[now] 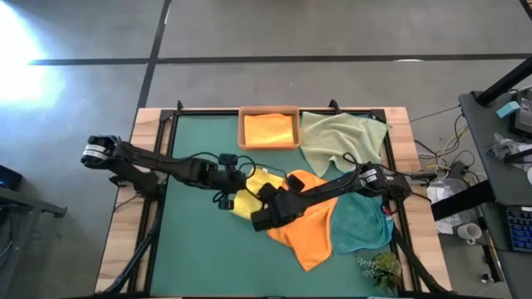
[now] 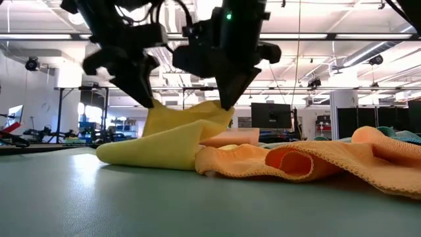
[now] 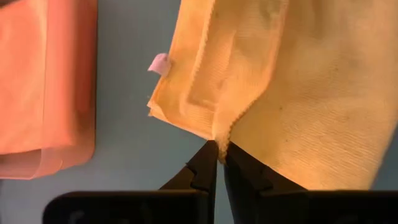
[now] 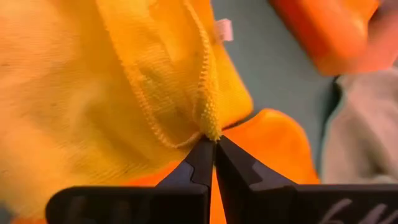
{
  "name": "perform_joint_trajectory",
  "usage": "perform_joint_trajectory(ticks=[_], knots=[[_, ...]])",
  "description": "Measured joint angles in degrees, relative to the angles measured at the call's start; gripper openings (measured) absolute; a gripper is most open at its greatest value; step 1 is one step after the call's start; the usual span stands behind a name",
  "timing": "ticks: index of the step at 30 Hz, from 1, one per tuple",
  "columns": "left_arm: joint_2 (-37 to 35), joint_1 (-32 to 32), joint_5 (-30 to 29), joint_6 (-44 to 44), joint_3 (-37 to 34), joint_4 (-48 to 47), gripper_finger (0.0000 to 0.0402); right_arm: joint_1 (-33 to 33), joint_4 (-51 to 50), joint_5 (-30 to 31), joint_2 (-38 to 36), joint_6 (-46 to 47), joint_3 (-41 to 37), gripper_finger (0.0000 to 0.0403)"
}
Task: Fold microfiber towels
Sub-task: Fold the yellow towel
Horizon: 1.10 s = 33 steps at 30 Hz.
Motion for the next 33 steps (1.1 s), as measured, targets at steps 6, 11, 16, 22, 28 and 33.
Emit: perform_joint_trajectory(ticks=[6,11,16,22,28,33], knots=[[1.32,3.05,0.02,1.47,-0.02,1.07,0.0013,-3.37,0.15,1.03,0.0,-2.62,-1.43,0.0008],[1.09,5.81,0.02,1.51,0.0,1.74,0.0013,-5.49,1.53,-0.77,0.0,-4.5,-2.24,0.0008],[1.06,7.29,0.02,1.51,0.02,3.47,0.0013,-6.39,2.76,-2.82,0.0,-4.78,-3.47,0.0009],[1.04,7.37,0.02,7.09,0.11,4.36,0.0013,-6.86,2.7,-3.96,0.0,-3.98,-3.78,0.0023],[1.04,7.52,-1.18,7.27,0.13,4.4,0.0013,-8.13,2.28,-4.21,-0.21,-3.53,-3.43,0.0081],[1.04,7.52,-3.06,7.3,0.13,4.38,0.0013,-8.78,1.81,-4.29,-1.54,-4.9,-3.43,0.0127]])
